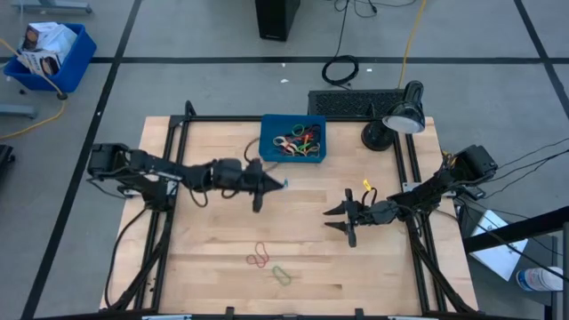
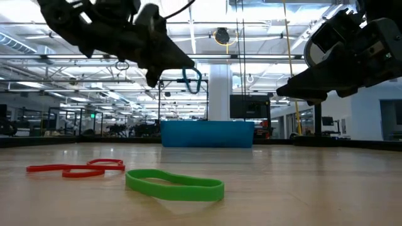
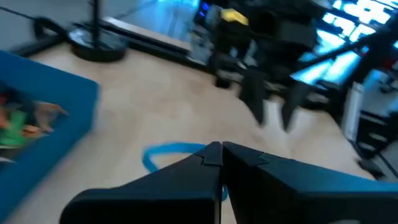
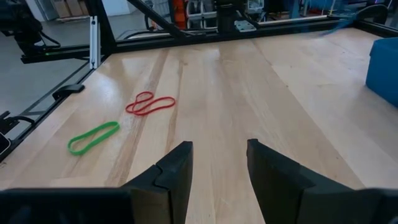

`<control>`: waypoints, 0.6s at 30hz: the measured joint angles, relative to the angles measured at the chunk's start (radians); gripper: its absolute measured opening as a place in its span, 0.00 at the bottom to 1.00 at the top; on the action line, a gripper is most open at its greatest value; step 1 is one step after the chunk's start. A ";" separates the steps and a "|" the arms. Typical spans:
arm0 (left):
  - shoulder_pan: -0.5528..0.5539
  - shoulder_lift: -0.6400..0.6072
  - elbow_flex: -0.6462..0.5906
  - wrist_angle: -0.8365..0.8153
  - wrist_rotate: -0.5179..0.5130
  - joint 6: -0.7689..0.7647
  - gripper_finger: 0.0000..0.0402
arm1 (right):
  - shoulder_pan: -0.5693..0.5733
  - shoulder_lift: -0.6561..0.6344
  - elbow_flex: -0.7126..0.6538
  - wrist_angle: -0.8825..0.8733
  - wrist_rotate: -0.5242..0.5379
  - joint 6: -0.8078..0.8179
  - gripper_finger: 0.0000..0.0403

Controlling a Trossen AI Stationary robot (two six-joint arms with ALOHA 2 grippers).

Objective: Pick and place rubber bands into bin
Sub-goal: Put the blue rubber band into the blue bin

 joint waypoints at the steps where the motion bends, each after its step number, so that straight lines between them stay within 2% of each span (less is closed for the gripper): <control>1: 0.023 0.000 0.000 0.003 0.004 0.005 0.02 | 0.000 0.000 0.000 0.000 0.000 0.000 0.35; 7: 0.133 0.002 0.000 0.049 0.004 0.043 0.02 | 0.000 0.000 0.000 0.000 0.000 -0.003 0.35; 18: 0.304 0.128 0.014 0.248 0.049 0.052 0.02 | -0.001 0.000 0.000 -0.001 0.001 -0.003 0.35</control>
